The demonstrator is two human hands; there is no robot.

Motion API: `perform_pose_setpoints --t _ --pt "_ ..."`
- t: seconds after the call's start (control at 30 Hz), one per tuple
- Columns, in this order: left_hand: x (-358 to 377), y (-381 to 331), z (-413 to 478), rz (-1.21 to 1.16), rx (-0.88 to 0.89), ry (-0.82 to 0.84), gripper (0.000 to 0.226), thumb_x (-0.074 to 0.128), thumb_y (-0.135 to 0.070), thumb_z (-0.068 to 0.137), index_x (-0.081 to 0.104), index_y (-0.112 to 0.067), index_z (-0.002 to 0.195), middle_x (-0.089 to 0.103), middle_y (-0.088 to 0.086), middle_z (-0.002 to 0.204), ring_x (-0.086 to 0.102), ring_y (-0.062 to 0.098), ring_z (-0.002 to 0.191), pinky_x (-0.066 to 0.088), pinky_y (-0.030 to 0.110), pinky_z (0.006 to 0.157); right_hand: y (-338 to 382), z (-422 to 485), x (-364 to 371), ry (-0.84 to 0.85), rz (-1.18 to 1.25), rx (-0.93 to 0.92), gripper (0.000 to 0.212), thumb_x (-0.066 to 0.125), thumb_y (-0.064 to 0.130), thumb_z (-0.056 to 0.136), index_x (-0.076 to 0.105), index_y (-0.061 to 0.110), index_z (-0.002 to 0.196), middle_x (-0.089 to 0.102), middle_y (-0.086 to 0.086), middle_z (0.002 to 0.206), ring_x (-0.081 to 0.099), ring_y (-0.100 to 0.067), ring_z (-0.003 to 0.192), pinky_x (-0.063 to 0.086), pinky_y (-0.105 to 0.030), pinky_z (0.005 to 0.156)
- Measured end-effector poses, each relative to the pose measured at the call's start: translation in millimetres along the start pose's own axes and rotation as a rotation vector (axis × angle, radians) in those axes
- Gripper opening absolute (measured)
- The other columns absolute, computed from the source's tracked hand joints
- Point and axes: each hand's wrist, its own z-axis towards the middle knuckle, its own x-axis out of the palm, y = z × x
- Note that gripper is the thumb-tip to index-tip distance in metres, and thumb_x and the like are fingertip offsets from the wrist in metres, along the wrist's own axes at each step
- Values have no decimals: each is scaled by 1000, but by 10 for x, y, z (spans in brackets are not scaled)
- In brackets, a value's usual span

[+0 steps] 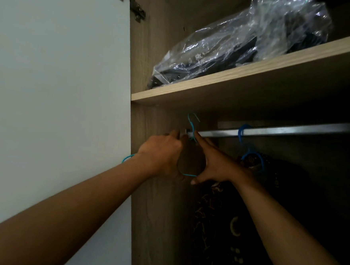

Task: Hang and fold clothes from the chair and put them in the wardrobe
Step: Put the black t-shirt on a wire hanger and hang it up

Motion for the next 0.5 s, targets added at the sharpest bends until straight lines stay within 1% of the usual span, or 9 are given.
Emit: perform_pose_setpoints --t 0.1,0.2,0.3,0.33,0.4,0.43,0.5 --pt "-60 33 -88 -52 -40 47 106 79 -66 65 30 -25 149 46 9 130 61 27 103 52 36 76 95 -4 8 5 0 -44 151 99 28 50 -6 28 159 8 6 165 20 -13 148 26 -32 120" --pt "-170 75 -251 -63 -87 66 107 81 -66 61 32 -27 147 45 8 126 62 30 98 53 38 74 201 -14 38 28 2 -71 152 99 30 50 -7 33 158 3 10 165 16 -11 149 24 -26 116" --pt "-293 83 -448 -37 -168 99 107 83 -66 57 35 -29 144 43 6 123 62 28 92 54 37 71 375 -36 80 59 -13 -81 154 99 30 49 -11 42 155 -7 12 166 5 -11 151 19 -30 119" --pt "-341 84 -520 -21 -192 113 108 84 -66 56 34 -29 144 43 5 123 62 27 91 53 35 70 452 -47 96 69 -27 -90 154 99 31 49 -13 43 155 -7 13 166 3 -11 151 18 -32 121" --pt "-463 84 -676 14 -229 135 111 84 -65 56 31 -30 146 42 5 125 61 25 90 49 33 68 611 -63 138 78 -42 -127 155 99 33 49 -13 41 156 -3 16 164 5 -10 151 17 -31 121" --pt "-539 87 -762 32 -252 146 112 84 -65 56 29 -31 147 42 5 125 62 26 91 49 34 68 703 -79 157 84 -31 -145 155 99 34 49 -13 40 156 -1 17 164 7 -11 151 18 -31 120" --pt "-711 91 -958 71 -305 169 116 85 -66 55 26 -32 150 41 4 125 62 29 92 50 38 71 919 -137 189 95 -10 -190 154 98 36 49 -14 42 155 2 17 163 10 -14 151 24 -36 120"
